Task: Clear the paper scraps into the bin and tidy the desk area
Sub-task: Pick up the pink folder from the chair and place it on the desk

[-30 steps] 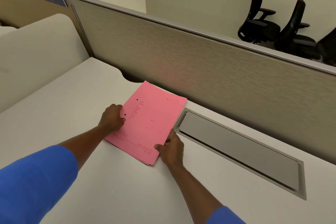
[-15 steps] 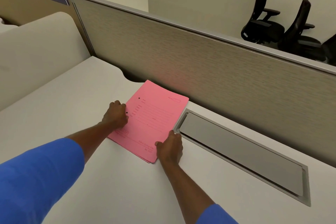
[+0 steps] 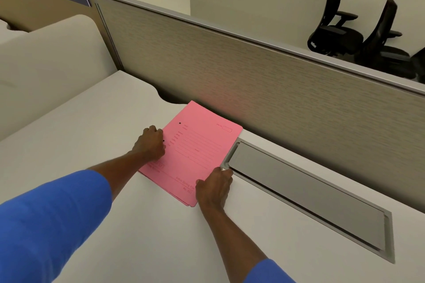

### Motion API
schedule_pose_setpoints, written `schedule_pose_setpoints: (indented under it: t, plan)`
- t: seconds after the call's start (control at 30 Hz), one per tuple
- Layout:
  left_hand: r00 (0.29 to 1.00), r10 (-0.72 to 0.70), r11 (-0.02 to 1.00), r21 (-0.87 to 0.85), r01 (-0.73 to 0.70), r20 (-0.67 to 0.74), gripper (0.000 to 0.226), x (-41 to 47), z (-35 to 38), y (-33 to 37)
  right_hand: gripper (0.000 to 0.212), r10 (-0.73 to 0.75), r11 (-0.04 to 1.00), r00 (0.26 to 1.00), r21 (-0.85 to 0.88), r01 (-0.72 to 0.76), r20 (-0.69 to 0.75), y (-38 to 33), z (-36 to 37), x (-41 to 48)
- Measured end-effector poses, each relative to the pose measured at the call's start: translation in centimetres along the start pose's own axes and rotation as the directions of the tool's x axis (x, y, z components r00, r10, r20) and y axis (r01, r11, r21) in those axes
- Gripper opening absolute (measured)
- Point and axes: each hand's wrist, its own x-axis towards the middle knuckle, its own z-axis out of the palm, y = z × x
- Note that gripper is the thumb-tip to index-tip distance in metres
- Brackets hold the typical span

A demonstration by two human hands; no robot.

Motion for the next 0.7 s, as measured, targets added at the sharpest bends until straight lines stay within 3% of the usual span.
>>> schedule_pose_setpoints:
  t: [0.27,0.37,0.43,0.7]
  plan:
    - [0.984,0.069,0.978,0.204,-0.035,-0.163,0.052,-3.0,-1.6,0.8,0.028,-0.038,0.994,0.999,0.106,0.037,0.011,1.8,-0.3,-1.6]
    - [0.980,0.094,0.966,0.256,-0.047,-0.174,0.042,-5.3,-2.5,0.4,0.045,-0.035,0.997,0.998,0.076,0.032,0.044,2.9,-1.0,-3.4]
    - [0.984,0.076,0.964,0.265,-0.032,-0.159,0.039,-7.4,-3.0,-0.1,0.050,-0.038,0.998,0.997,0.046,0.036,0.062,3.9,-1.6,-5.1]
    - [0.999,0.044,0.970,0.240,-0.050,0.029,0.041,-19.1,-2.6,-5.3,0.026,-0.096,0.990,0.976,-0.081,0.114,0.197,6.8,-4.1,-14.7]
